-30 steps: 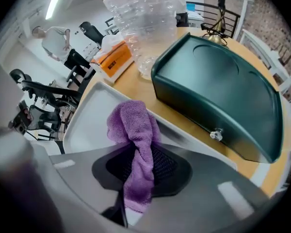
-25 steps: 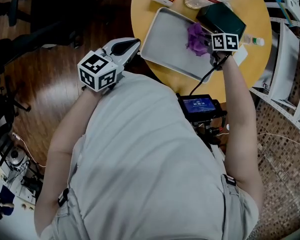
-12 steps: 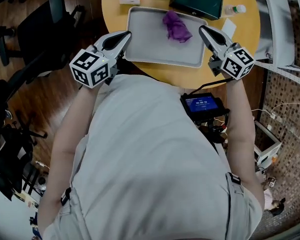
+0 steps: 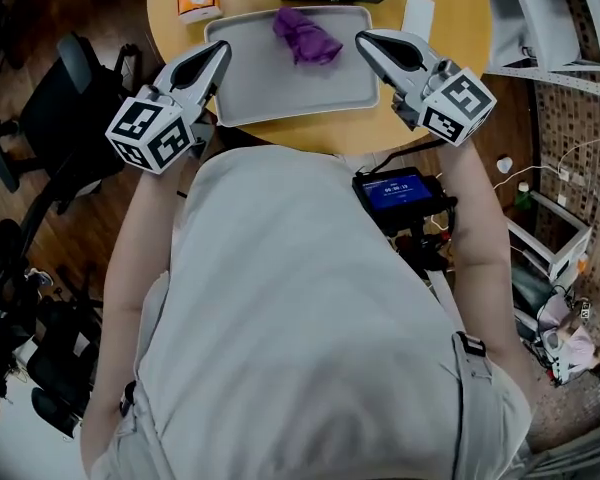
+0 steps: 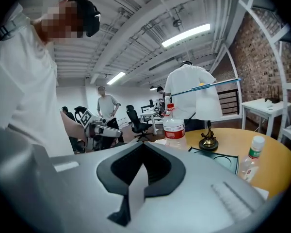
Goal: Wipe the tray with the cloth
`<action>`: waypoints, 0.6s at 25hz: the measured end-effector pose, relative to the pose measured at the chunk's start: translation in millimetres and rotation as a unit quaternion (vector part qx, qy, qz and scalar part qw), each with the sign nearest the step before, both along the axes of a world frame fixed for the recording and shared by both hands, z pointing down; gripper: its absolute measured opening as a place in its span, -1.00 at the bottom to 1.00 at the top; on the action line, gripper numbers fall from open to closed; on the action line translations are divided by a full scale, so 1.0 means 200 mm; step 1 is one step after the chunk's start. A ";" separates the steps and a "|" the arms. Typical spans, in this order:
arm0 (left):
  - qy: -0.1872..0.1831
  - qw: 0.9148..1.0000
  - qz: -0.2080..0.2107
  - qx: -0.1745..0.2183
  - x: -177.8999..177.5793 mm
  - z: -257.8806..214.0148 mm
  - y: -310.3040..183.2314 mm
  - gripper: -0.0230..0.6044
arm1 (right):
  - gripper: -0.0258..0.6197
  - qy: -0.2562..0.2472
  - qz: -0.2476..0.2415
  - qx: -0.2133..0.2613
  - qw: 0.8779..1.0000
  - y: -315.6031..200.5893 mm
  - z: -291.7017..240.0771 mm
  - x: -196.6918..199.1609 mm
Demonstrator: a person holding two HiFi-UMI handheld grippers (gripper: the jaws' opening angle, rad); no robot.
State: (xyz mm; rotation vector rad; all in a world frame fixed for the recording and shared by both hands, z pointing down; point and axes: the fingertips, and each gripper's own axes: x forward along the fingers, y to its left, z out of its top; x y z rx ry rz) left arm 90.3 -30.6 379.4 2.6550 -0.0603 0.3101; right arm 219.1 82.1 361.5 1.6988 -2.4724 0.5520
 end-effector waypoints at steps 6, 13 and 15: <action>-0.003 1.000 0.001 -0.004 -0.01 0.02 0.02 -0.93 | -0.92 0.002 0.006 -0.004 1.000 0.02 0.01 0.02; -0.008 1.000 -0.011 -0.005 -0.09 0.03 0.00 -0.93 | -0.92 0.001 -0.004 -0.004 1.000 -0.01 0.02 -0.03; -0.010 1.000 -0.013 -0.005 -0.09 0.03 0.01 -0.93 | -0.92 0.002 -0.007 -0.003 1.000 -0.01 0.02 -0.03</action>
